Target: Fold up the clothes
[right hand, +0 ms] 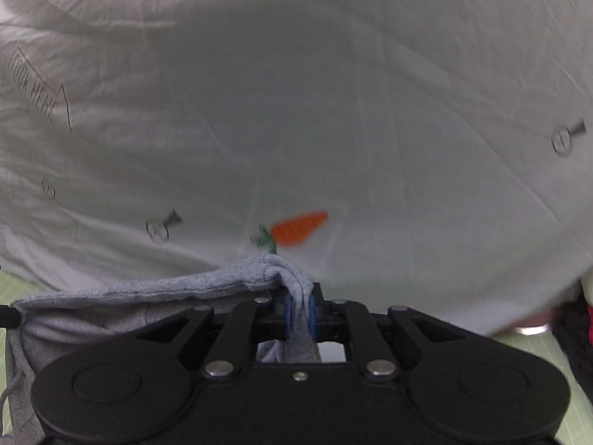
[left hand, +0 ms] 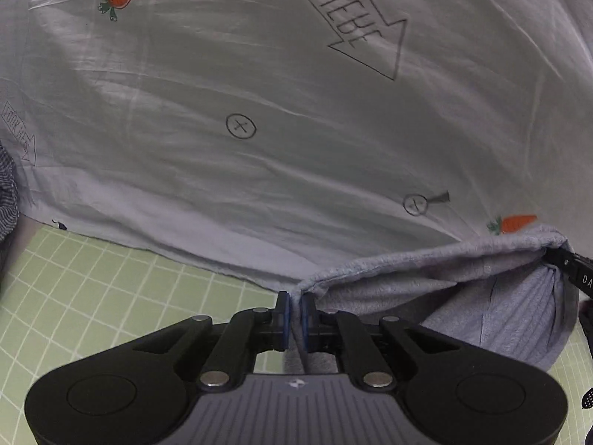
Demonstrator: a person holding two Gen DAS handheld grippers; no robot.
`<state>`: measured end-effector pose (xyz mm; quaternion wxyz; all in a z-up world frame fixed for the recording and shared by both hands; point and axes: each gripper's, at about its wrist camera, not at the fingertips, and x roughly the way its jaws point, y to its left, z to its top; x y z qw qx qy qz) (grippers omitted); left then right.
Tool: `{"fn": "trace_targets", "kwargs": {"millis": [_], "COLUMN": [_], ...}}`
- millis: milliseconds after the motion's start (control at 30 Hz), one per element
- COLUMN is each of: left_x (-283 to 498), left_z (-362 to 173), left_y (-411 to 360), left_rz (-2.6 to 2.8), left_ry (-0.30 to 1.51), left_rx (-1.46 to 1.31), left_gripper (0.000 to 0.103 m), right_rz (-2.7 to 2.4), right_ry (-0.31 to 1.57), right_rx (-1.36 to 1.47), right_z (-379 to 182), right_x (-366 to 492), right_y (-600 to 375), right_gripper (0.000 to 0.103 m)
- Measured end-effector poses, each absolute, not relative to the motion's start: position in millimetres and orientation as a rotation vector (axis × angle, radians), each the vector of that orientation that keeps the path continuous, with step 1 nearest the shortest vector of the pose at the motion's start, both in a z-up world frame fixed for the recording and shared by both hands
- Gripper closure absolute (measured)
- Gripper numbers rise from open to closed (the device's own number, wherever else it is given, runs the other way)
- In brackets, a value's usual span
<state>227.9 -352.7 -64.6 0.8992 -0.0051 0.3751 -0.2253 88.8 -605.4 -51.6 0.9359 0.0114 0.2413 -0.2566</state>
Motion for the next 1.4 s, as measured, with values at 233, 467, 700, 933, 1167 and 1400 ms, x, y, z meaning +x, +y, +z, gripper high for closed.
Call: {"fn": "trace_targets", "kwargs": {"millis": [233,467,700,933,1167,1400], "left_x": [251,205,128,57,6,-15], "left_z": [-120,-95,-70,-61,-43,-34], "left_y": [-347,-287,-209,-170,-162,-138], "left_rz": [-0.42,-0.443,-0.301,-0.288,-0.321,-0.266], "left_ry": [0.92,0.884,0.931,1.016,0.98,0.953], "left_rx": [-0.055,-0.086,-0.176,-0.261,-0.191,-0.221], "left_gripper": [0.078,0.031,0.018,0.018,0.018,0.018], "right_rz": [-0.496,-0.506,-0.557,-0.551,-0.444,-0.521], "right_ry": [0.665,0.696,0.799,0.916,0.89,0.92], "right_rx": [0.042,0.207,0.353,0.503,0.45,0.29], "right_z": [-101,-112,-135,-166,-169,-168], "right_x": [163,83,-46,-147,-154,-151], "right_y": [-617,-616,-578,-524,-499,-492], "right_gripper": [0.081,0.037,0.033,0.052,0.056,0.101]}}
